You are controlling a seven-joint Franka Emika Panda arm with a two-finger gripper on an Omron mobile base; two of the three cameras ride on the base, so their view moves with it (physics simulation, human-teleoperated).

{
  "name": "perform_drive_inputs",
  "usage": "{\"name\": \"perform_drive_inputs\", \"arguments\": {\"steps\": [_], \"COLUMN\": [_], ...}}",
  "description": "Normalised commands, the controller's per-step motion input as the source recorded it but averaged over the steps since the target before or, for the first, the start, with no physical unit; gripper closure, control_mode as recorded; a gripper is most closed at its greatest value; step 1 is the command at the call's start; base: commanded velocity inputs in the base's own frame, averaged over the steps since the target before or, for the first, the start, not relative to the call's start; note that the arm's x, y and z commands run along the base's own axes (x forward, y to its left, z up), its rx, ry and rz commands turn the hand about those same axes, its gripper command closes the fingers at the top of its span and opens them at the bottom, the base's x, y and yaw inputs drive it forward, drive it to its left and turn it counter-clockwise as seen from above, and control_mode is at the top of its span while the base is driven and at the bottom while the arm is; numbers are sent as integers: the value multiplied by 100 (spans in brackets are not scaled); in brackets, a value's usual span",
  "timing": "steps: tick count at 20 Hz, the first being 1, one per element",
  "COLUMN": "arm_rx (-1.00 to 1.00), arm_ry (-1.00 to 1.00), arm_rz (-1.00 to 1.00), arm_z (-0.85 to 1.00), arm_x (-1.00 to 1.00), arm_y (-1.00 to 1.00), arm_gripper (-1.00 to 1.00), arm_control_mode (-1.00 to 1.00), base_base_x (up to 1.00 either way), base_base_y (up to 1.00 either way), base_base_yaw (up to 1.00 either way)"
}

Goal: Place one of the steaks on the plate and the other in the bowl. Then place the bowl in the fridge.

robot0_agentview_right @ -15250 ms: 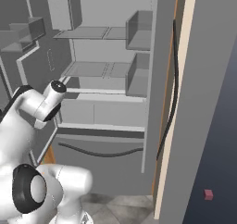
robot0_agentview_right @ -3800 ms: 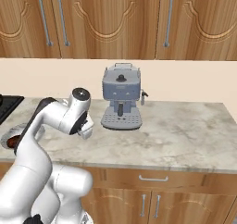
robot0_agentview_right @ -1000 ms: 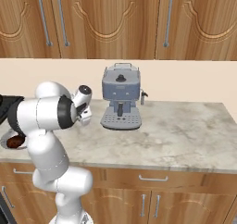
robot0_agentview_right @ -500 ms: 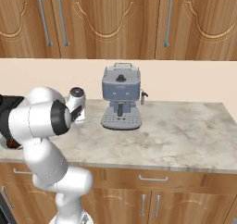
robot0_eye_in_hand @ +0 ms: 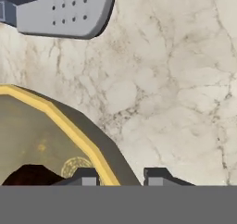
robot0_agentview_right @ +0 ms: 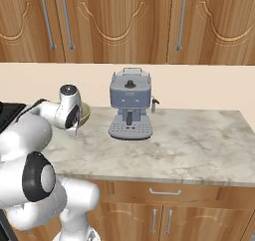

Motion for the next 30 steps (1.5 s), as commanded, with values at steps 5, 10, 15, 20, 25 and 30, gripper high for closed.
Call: {"name": "perform_drive_inputs", "arguments": {"steps": [5, 10, 15, 20, 25, 30], "arm_rx": [0, -1, -9, -22, -3, 5], "arm_ry": [-1, -7, -1, 16, 20, -1], "arm_rz": [-17, 9, 42, 45, 46, 10], "arm_z": [13, 73, 88, 60, -7, -7], "arm_x": [-100, -92, -54, -24, -15, -7], "arm_y": [-42, -50, -54, -19, 0, -3], "arm_gripper": [100, 100, 100, 100, 100, 100], "arm_control_mode": [-100, -100, -100, -100, -100, -100], "base_base_x": [0, 0, 0, 0, 0, 0], "base_base_y": [0, 0, 0, 0, 0, 0], "base_base_yaw": [0, 0, 0, 0, 0, 0]}}
